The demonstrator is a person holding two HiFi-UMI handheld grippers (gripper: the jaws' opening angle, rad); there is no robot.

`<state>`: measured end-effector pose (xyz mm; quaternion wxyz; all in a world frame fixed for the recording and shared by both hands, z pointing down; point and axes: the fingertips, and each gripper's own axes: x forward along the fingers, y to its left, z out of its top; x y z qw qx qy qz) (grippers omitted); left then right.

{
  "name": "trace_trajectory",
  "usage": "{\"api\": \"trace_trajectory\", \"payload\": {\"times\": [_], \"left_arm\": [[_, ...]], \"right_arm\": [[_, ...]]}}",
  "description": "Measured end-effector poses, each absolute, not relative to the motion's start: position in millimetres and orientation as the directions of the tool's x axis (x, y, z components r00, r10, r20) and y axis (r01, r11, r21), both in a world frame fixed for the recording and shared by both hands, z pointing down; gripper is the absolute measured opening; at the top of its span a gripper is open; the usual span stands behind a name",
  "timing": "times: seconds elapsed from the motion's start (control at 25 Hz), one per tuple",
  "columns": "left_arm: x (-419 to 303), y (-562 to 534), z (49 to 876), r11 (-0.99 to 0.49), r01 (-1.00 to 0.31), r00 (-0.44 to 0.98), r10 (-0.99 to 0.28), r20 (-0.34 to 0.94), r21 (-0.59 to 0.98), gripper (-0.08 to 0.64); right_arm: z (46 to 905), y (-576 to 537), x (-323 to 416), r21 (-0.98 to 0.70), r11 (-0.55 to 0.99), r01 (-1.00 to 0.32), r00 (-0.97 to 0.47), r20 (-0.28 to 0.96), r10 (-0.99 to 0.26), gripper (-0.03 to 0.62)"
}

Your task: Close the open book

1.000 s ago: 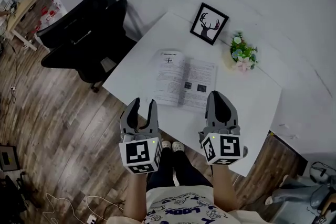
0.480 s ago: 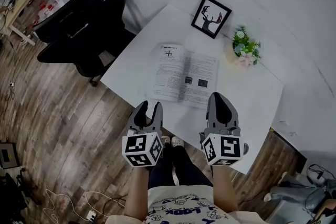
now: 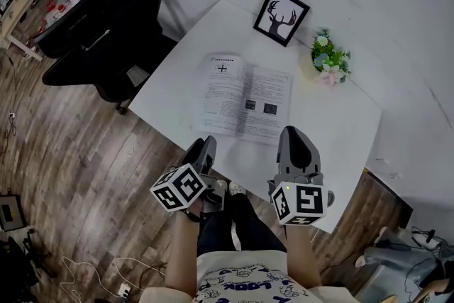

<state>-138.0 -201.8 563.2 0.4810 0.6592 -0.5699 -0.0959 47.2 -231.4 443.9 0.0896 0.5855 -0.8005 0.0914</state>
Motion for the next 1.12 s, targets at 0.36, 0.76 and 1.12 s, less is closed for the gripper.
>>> {"api": "trace_trajectory", "payload": {"times": [0.36, 0.76, 1.12], "left_arm": [[-138, -208, 608, 0.271, -0.411, 0.357, -0.831, 0.427, 0.870, 0.149], [-135, -220, 635, 0.350, -0.248, 0.354, -0.835, 0.421, 0.903, 0.155], [-134, -226, 653, 0.397, -0.176, 0.353, -0.829, 0.434, 0.901, 0.201]], "right_arm": [[453, -235, 59, -0.038, 0.274, -0.961, -0.274, 0.269, -0.923, 0.034], [464, -240, 70, -0.036, 0.253, -0.967, -0.252, 0.304, -0.919, 0.034], [469, -244, 79, -0.040, 0.230, -0.972, -0.231, 0.313, -0.921, 0.034]]}}
